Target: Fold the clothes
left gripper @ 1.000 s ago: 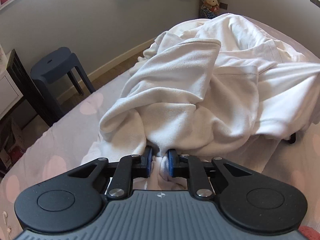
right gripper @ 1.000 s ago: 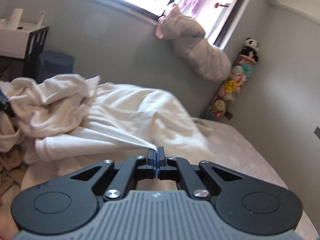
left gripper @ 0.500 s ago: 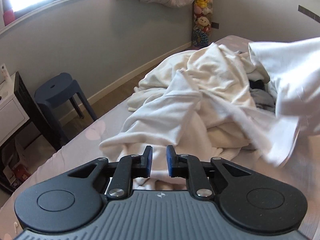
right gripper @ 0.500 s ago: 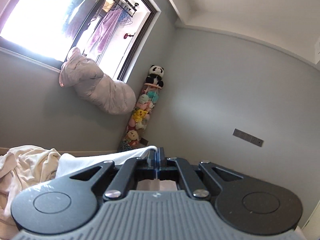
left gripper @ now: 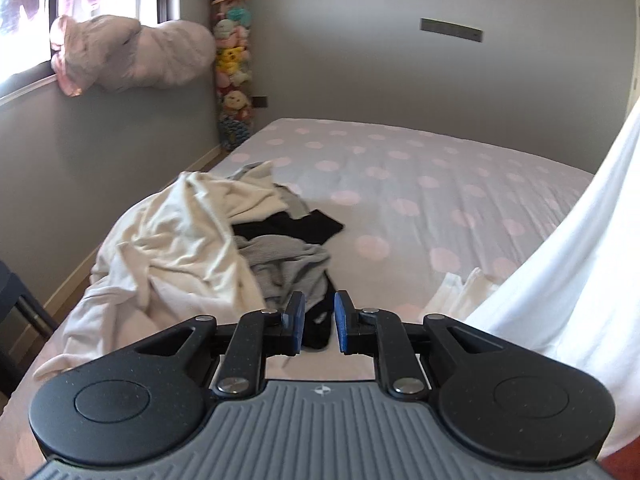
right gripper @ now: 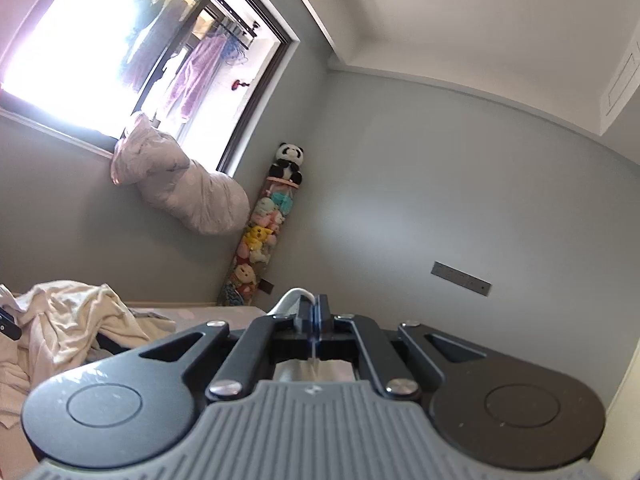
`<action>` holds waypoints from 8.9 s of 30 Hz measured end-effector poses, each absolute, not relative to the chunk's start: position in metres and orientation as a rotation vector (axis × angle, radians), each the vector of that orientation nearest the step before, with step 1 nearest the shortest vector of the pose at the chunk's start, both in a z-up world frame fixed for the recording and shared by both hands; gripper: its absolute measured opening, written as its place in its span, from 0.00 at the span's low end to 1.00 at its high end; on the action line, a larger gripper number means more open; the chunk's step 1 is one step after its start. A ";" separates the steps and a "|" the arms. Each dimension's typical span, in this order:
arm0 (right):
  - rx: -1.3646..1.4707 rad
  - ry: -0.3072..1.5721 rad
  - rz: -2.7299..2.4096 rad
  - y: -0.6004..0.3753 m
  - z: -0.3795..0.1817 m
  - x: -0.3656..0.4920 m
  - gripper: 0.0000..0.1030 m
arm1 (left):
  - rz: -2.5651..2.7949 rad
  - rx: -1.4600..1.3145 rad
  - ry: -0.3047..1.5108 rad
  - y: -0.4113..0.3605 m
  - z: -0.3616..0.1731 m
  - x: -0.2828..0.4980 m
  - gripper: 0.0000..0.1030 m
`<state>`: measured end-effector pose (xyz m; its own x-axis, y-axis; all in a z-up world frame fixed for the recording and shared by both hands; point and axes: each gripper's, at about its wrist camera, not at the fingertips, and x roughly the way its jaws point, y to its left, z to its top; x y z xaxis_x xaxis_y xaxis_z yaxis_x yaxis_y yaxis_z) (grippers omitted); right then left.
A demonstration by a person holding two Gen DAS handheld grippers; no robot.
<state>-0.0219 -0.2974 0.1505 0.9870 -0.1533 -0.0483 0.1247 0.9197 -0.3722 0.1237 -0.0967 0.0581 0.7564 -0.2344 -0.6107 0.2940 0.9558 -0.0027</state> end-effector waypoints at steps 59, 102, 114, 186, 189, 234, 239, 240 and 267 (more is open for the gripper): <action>-0.030 0.652 -0.240 -0.425 -0.071 -0.160 0.65 | -0.702 0.287 0.663 -0.272 -0.016 0.047 0.06; -0.518 -0.004 -0.436 -0.386 0.190 -0.191 0.05 | -0.581 0.146 0.107 -0.178 0.228 0.048 0.02; -0.455 -0.021 -0.459 -0.391 0.217 -0.197 0.05 | -0.646 0.210 0.090 -0.186 0.243 0.036 0.02; -0.274 0.962 0.012 -0.443 -0.006 -0.192 0.05 | -1.166 0.657 0.756 -0.199 -0.045 -0.032 0.20; -0.245 0.956 -0.003 -0.446 -0.008 -0.194 0.05 | -1.172 0.725 0.706 -0.199 -0.046 -0.042 0.45; -0.306 0.860 0.001 -0.460 -0.016 -0.237 0.31 | -1.141 1.290 1.006 -0.274 -0.175 0.000 0.04; -0.547 0.874 0.055 -0.437 -0.021 -0.235 0.38 | -1.120 1.054 0.989 -0.244 -0.140 0.019 0.03; -0.596 0.878 0.062 -0.432 -0.024 -0.234 0.38 | -1.112 1.012 0.985 -0.238 -0.133 0.023 0.03; -0.502 0.338 -0.354 -0.416 0.138 -0.166 0.05 | -0.687 0.304 0.420 -0.178 0.149 0.107 0.02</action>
<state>-0.1661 -0.4159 0.1377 0.8851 -0.4068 -0.2260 0.2438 0.8190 -0.5194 0.1067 -0.1777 0.1492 0.6953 -0.5452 -0.4684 0.6651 0.7350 0.1318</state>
